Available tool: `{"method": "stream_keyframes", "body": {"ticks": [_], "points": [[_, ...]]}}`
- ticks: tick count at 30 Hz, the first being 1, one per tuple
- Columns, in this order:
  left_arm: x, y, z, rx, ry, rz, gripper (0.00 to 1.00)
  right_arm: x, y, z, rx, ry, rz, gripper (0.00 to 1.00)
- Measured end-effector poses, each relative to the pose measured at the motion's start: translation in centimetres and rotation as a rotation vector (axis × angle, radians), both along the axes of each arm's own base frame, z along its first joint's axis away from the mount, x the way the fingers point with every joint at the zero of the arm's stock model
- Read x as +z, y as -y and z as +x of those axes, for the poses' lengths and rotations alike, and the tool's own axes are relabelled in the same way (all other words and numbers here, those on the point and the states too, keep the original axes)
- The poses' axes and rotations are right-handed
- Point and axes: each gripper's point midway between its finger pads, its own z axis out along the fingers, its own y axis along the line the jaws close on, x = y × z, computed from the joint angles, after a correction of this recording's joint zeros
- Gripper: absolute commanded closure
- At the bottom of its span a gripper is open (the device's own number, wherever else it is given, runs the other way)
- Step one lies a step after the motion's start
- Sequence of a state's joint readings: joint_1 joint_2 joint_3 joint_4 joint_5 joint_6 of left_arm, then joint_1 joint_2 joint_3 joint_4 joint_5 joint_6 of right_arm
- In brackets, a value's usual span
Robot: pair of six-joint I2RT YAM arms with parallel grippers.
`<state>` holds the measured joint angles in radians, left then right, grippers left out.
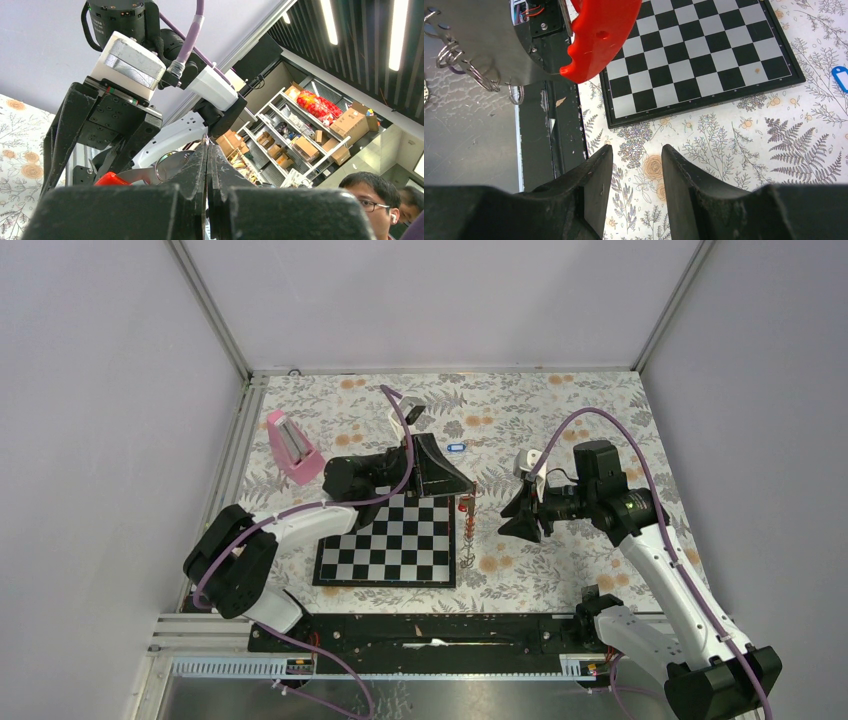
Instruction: Put the keys on the keyring
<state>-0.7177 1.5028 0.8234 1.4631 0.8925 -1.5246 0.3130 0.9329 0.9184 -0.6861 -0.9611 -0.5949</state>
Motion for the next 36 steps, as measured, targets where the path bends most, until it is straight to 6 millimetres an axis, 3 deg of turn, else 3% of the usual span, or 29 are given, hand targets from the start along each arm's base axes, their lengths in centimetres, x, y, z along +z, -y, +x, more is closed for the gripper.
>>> {"method": "stream_keyframes", "body": {"ticks": [17,25,36], "points": [[-0.9,0.4,1.4,0.015,-0.113,0.059,1.0,-0.2,0.0,0.0,-0.001,0.001,0.0,0.52],[-3.1,1.1,3.4,0.054,-0.222,0.163,1.0,0.1,0.0,0.1,-0.004,0.001,0.002,0.51],[-7.3,1.4,7.1,0.172,-0.323,0.321,1.0,6.8,-1.4,1.5,0.012,0.063,0.106,0.49]]}}
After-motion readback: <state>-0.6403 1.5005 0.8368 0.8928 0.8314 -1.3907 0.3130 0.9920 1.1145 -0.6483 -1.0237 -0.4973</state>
